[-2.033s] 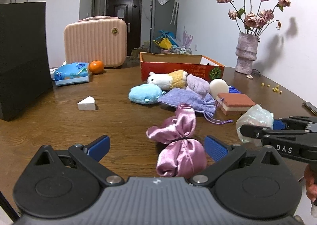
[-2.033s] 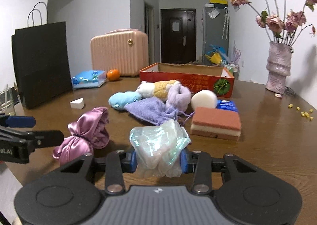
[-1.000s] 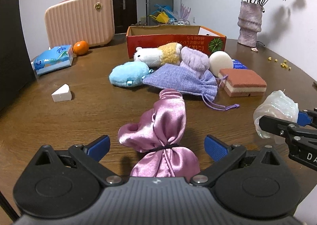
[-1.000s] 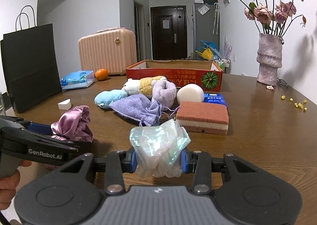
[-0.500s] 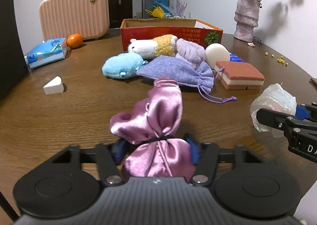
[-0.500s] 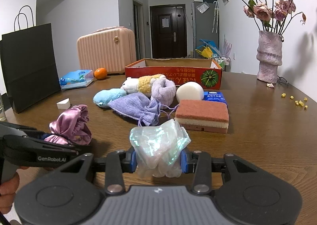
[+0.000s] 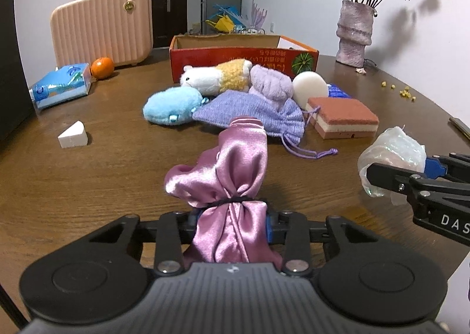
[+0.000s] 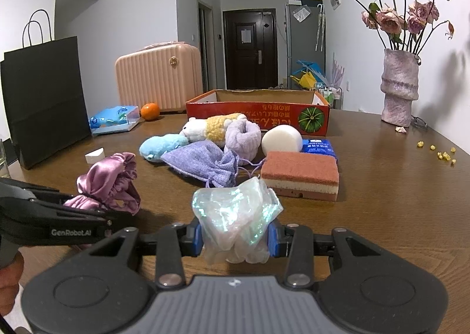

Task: Organize soft objects
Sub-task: 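Carry the plastic bag and pink pouch with both grippers over the orange box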

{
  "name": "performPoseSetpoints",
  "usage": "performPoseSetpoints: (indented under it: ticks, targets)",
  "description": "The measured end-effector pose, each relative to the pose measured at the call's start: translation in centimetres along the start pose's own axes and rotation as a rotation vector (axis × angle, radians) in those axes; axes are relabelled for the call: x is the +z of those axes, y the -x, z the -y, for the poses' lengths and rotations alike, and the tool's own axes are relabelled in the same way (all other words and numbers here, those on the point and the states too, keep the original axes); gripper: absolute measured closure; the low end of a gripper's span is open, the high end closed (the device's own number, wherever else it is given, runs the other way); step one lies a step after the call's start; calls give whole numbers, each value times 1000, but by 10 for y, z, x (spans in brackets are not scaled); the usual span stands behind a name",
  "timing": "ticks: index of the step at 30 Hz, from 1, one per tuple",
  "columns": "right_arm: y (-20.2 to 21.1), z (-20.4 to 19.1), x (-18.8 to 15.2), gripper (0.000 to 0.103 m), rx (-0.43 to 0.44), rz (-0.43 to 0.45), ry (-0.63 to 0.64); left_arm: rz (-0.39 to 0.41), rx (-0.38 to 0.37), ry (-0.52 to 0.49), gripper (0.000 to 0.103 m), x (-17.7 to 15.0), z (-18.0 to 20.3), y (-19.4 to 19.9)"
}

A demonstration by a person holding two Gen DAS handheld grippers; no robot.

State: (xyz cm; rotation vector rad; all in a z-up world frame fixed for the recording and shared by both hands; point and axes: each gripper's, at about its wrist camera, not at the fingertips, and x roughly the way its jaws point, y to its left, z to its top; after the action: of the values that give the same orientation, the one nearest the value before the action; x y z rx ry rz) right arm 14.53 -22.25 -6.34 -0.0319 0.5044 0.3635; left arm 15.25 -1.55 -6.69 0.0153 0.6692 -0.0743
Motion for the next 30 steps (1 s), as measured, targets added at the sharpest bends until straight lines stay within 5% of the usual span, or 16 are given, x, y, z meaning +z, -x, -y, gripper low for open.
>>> performPoseSetpoints:
  ticks: [30]
  targets:
    - [-16,19,56,64,-22,133,34,191,-2,-1,67,66,8,13]
